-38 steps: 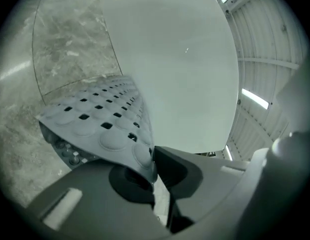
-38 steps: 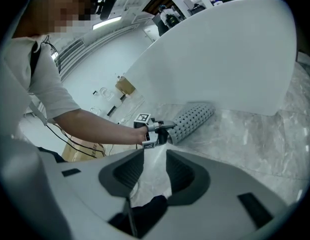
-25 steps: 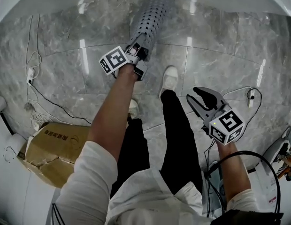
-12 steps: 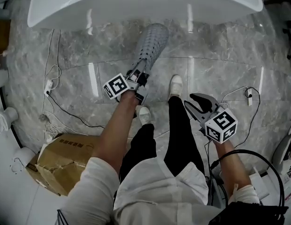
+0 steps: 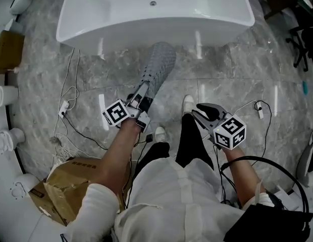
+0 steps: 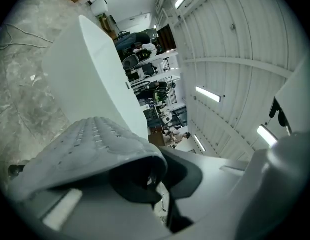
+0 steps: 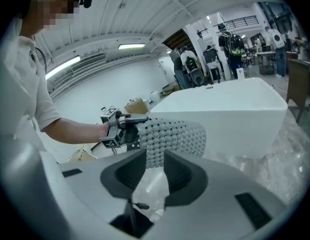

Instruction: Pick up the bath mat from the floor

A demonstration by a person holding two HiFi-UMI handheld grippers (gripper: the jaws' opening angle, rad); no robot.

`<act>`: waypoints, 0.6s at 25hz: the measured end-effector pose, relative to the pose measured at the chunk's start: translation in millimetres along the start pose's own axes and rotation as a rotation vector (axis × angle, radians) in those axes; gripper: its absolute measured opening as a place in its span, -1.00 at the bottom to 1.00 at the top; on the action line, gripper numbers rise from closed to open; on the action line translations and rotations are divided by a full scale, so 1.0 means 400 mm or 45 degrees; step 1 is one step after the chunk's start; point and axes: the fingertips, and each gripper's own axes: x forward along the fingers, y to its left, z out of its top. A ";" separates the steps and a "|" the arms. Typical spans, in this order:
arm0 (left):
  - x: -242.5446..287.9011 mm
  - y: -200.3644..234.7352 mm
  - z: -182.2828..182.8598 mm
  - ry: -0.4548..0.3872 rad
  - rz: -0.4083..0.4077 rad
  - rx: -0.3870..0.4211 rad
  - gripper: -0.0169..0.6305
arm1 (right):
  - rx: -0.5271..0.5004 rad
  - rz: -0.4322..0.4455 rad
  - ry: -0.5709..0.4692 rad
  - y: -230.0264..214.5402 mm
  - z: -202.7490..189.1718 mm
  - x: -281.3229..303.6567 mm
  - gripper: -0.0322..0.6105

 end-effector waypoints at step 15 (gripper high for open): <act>-0.394 -0.444 -0.022 -0.041 -0.151 0.106 -0.90 | -0.186 0.016 -0.097 0.346 0.085 -0.158 -0.78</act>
